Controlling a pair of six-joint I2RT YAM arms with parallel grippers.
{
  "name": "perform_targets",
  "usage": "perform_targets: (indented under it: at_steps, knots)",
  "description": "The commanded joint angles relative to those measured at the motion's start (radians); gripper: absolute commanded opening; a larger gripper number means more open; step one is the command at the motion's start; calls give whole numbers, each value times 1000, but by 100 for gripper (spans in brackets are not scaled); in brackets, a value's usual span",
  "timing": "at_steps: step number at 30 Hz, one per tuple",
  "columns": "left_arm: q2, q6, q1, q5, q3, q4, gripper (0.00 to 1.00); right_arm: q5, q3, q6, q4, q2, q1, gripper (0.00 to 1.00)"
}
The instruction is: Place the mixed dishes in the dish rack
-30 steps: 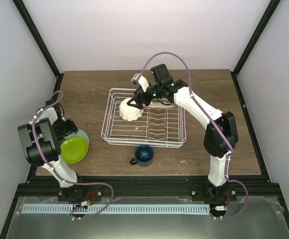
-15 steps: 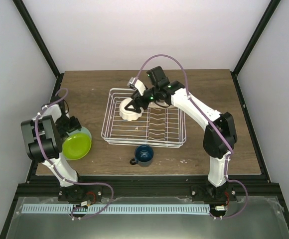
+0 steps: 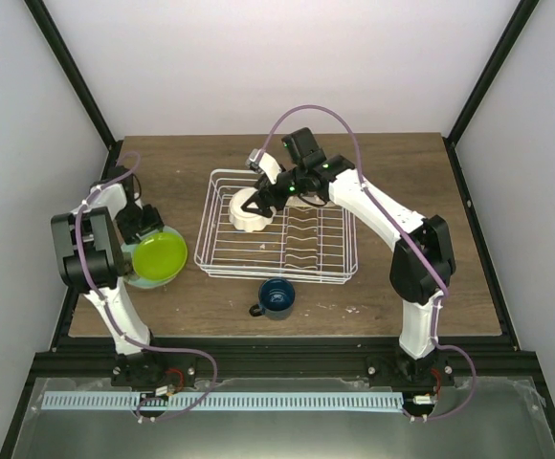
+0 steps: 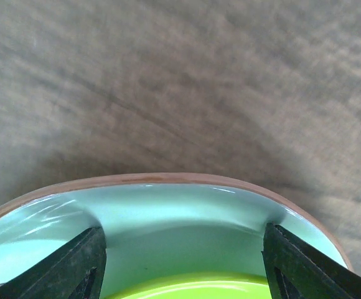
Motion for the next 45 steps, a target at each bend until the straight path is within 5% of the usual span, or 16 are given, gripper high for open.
perform_targets:
  at_steps: [1, 27, 34, 45]
  knots:
    - [105, -1, 0, 22, 46, 93, 70, 26, 24, -11, -21, 15, 4, 89]
    - [396, -1, -61, 65, 512, 27, 70, 45, 56, -17, -33, 54, 6, 89]
    - [292, -20, -63, 83, 479, 93, 70, 48, 61, -21, -37, 65, 5, 89]
    - [-64, -49, -34, 18, 201, 127, 71, 72, 55, -33, -45, 71, 6, 90]
